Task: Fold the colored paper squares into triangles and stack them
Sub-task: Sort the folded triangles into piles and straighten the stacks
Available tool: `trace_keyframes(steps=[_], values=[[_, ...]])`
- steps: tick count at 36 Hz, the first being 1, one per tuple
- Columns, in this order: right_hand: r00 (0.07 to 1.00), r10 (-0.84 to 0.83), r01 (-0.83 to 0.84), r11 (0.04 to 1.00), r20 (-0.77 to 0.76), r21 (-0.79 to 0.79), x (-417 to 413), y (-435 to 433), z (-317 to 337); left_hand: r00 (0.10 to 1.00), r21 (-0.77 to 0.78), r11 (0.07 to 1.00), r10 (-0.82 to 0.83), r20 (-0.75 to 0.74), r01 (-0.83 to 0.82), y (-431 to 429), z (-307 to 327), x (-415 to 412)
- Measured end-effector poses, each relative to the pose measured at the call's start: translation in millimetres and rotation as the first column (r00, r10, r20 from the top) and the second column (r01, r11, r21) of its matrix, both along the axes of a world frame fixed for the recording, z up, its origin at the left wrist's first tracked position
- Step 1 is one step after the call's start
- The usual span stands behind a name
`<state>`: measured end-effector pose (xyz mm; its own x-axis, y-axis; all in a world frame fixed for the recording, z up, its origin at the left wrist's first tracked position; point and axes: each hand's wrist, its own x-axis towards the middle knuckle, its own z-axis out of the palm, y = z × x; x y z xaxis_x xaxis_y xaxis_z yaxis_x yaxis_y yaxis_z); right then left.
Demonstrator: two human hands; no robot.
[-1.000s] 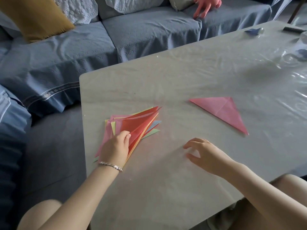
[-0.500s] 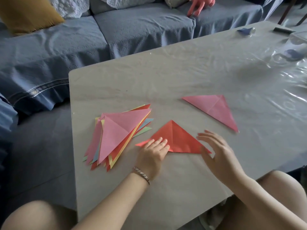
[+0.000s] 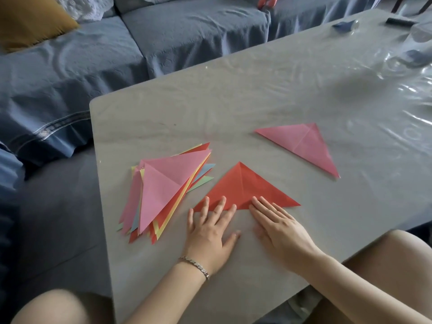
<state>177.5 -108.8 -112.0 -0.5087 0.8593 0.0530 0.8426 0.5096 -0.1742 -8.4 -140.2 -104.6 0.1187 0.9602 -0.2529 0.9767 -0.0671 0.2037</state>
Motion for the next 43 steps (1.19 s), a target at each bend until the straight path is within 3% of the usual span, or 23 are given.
trace_keyframes(steps=[4,13,17,19,21,23,25,27,30,33,36,38,41,43], values=[[0.998,-0.067,0.067,0.998,0.005,0.017,24,-1,2,0.999,-0.008,0.999,0.048,0.008,-0.048,-3,2,-6],[0.987,-0.158,0.159,0.981,0.019,-0.109,66,-6,1,0.984,0.035,0.984,0.173,-0.034,-0.172,-17,2,-25],[0.979,-0.193,0.193,0.981,-0.058,-0.016,57,-6,4,0.978,0.027,0.982,0.19,-0.091,-0.188,-21,11,-24],[0.954,-0.27,0.277,0.96,-0.13,0.038,47,2,14,0.976,0.037,0.978,0.209,-0.065,-0.207,-23,13,-23],[0.921,-0.371,0.369,0.929,-0.119,-0.043,35,16,31,0.969,0.067,0.967,0.242,0.043,-0.244,-22,17,-22],[0.91,-0.412,0.403,0.904,-0.037,-0.146,21,32,46,0.933,0.16,0.933,0.285,0.218,-0.322,-20,22,-24],[0.906,-0.422,0.413,0.87,0.027,-0.268,7,47,54,0.912,0.345,0.867,0.245,0.33,-0.358,-18,29,-26],[0.91,-0.411,0.407,0.848,0.063,-0.341,-8,58,57,0.926,0.486,0.802,0.211,0.313,-0.347,-13,37,-33],[0.908,-0.385,0.418,0.832,0.164,-0.364,-24,66,53,0.922,0.551,0.747,0.228,0.311,-0.371,2,47,-49],[0.888,-0.412,0.459,0.801,0.203,-0.384,-29,69,51,0.89,0.479,0.752,0.344,0.299,-0.452,19,46,-67],[0.87,-0.475,0.475,0.737,0.132,-0.481,-23,71,49,0.877,0.286,0.83,0.44,0.194,-0.48,29,45,-77],[0.886,-0.457,0.432,0.748,0.081,-0.504,-19,66,45,0.875,0.18,0.856,0.471,0.116,-0.485,32,41,-81],[0.888,-0.452,0.379,0.822,-0.081,-0.425,-10,59,37,0.871,0.144,0.858,0.485,0.081,-0.492,33,37,-80],[0.816,-0.53,0.408,0.81,-0.229,-0.421,0,59,37,0.865,0.189,0.844,0.491,0.104,-0.502,33,34,-79]])
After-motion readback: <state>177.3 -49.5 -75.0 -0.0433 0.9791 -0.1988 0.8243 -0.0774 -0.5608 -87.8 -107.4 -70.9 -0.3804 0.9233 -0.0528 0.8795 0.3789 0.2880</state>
